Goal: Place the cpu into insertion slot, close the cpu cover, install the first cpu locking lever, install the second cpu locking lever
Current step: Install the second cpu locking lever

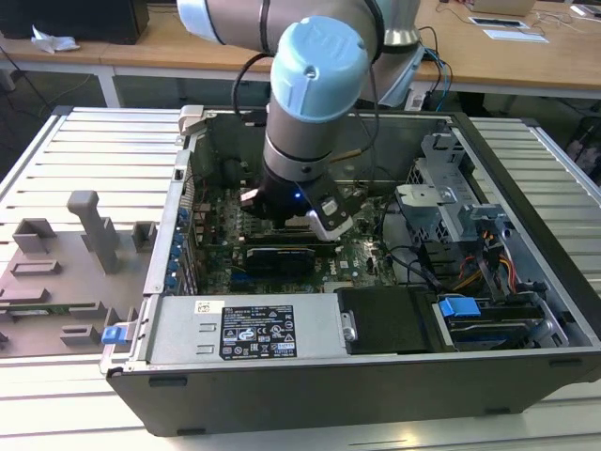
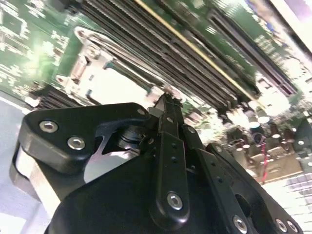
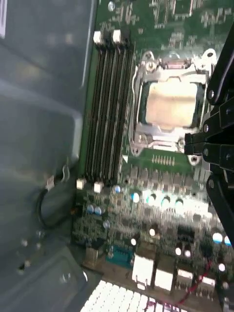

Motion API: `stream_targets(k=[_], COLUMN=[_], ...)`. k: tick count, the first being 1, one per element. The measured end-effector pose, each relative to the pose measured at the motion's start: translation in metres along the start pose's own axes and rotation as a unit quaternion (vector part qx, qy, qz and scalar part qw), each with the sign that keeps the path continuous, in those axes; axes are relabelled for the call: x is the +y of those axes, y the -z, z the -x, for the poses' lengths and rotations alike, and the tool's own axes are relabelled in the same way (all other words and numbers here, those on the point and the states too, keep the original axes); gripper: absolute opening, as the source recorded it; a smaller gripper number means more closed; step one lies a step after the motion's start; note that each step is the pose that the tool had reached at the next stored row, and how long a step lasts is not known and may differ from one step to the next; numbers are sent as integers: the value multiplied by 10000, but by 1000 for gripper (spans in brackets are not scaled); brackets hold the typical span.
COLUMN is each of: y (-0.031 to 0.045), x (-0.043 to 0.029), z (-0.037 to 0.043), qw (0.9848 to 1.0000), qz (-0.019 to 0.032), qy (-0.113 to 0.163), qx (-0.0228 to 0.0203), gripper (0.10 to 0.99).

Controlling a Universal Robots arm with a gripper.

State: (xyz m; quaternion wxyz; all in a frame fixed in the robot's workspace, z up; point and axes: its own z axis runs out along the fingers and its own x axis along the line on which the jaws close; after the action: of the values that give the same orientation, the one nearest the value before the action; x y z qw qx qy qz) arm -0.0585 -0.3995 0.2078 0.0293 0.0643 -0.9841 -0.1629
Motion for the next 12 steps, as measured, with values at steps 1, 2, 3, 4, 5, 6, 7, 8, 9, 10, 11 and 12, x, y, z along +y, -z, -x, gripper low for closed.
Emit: stream_targets(k=[1, 2, 3, 4, 5, 6, 7, 8, 9, 10, 11, 12], y=[1, 1, 1, 0, -3, -8, -15, -17, -12, -2, 8, 15], x=[4, 8, 14, 21, 34, 52, 77, 93, 107, 117, 126, 135], z=[60, 100, 151, 191, 232, 264, 292, 305, 313, 317, 319, 320], qw=[10000, 10000, 10000, 9999, 9999, 9999, 9999, 9999, 9999, 9999, 9999, 9998], qz=[6, 9, 12, 15, 17, 16, 9, -2, -21, -41, -65, -96], qy=[-12, -20, -28, -33, -39, -42, -43, -44, -47, -49, -50, -53], qx=[38, 61, 86, 103, 117, 125, 129, 131, 133, 135, 138, 142], gripper=[106, 106, 106, 106, 106, 106, 106, 106, 106, 106, 106, 106])
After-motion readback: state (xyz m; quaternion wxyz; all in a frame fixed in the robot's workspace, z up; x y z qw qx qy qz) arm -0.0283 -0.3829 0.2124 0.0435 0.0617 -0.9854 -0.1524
